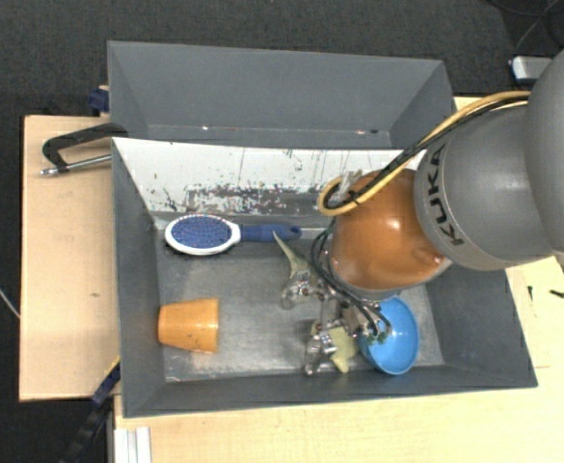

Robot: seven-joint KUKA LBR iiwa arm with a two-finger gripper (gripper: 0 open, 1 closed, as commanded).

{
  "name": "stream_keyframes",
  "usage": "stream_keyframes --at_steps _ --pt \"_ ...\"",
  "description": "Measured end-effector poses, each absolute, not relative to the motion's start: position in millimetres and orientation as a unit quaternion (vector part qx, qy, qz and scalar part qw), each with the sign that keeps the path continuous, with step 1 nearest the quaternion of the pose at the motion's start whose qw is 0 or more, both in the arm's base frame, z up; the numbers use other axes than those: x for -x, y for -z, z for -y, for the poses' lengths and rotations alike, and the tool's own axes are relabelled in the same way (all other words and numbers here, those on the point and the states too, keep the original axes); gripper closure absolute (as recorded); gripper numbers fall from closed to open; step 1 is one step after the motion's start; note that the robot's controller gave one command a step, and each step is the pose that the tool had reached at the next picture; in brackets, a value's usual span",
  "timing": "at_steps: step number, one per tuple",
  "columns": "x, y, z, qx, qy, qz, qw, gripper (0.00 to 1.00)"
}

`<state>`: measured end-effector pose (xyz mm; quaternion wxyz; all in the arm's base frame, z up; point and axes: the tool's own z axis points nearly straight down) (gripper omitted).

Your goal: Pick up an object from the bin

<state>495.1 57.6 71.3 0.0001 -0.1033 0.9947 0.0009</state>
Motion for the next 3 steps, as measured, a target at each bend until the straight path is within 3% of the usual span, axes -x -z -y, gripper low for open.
stream_keyframes --at_steps 1,2,3 --pt "-507.3 -71.9 15.9 0.294 0.001 -0.956 0.005 0.00" --pt "-525.4 -71.3 87.0 0.427 0.002 -0.904 0.004 0.00" --pt "-525.5 -71.6 84.1 0.428 0.000 -0.904 0.003 1.00"
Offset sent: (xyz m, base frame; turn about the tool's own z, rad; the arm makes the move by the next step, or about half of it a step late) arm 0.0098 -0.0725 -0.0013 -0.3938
